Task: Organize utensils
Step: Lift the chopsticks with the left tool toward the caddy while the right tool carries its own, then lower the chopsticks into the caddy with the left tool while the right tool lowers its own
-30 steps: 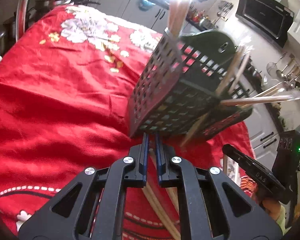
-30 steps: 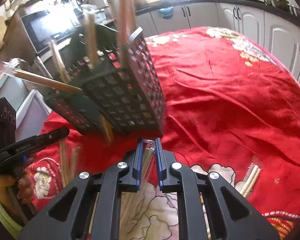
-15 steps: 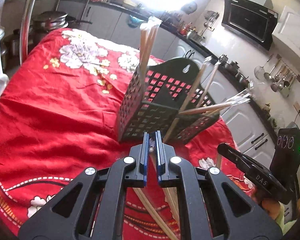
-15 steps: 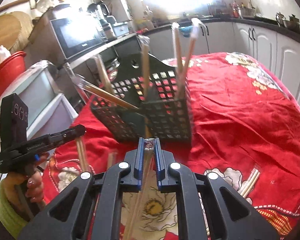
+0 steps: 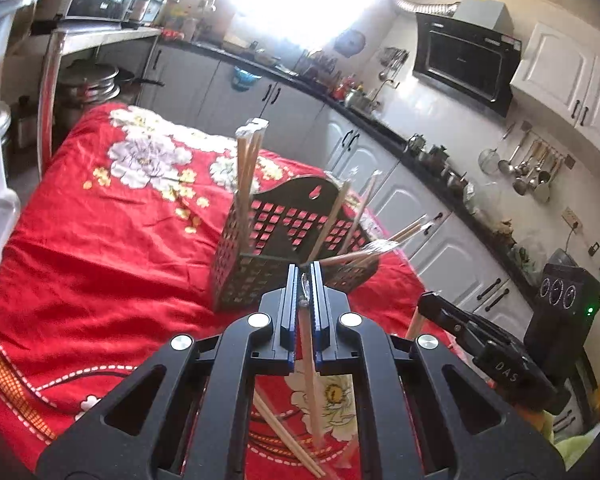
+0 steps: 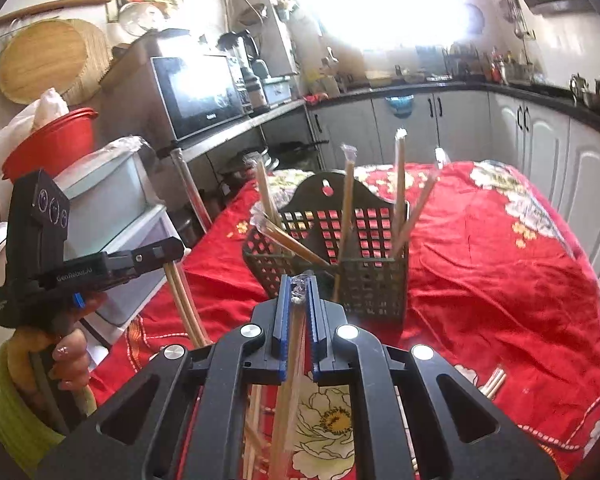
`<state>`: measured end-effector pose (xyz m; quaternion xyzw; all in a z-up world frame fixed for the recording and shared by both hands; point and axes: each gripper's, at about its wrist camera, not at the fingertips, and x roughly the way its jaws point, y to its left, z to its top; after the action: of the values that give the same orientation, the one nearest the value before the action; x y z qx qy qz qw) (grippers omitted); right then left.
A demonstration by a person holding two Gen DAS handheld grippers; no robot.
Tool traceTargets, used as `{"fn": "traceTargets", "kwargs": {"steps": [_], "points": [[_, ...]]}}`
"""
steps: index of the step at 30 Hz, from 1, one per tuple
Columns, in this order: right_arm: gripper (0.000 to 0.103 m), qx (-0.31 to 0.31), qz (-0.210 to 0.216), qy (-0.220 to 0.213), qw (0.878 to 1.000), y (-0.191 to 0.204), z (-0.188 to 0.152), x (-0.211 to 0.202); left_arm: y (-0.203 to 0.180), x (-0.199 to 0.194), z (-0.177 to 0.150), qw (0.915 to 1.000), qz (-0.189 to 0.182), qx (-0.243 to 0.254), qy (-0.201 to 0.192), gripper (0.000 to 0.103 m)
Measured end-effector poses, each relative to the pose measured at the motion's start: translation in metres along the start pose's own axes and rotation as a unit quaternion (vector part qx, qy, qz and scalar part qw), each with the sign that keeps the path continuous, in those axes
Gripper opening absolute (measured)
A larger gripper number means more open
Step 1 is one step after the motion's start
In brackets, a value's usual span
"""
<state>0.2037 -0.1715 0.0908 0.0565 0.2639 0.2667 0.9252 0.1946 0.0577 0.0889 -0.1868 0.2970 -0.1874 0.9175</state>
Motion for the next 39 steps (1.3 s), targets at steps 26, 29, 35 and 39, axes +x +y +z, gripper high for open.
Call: {"fn": "traceTargets", "kwargs": {"steps": [26,29,35,39], "points": [[0.007,-0.02,-0.017,-0.083,0.996,-0.005,0.047,-0.042,-0.044,-0.037,0.068,0.9958,-0.024,0.064,-0.061,0.003],[0.007,-0.02,-0.019,-0.091,0.995,-0.007,0.053,-0.045,-0.05,-0.041,0.079,0.9946,-0.025,0.072,-0.071,0.003],[0.007,-0.026,-0.023,-0.109,0.993,-0.007,0.067,-0.049,-0.061,-0.046,0.096,0.9916,-0.026,0.085,-0.094,0.003],[0.007,-0.027,-0.025,-0.122,0.992,-0.008,0.078,-0.052,-0.064,-0.045,0.107,0.9902,-0.027,0.09,-0.104,0.003]]}}
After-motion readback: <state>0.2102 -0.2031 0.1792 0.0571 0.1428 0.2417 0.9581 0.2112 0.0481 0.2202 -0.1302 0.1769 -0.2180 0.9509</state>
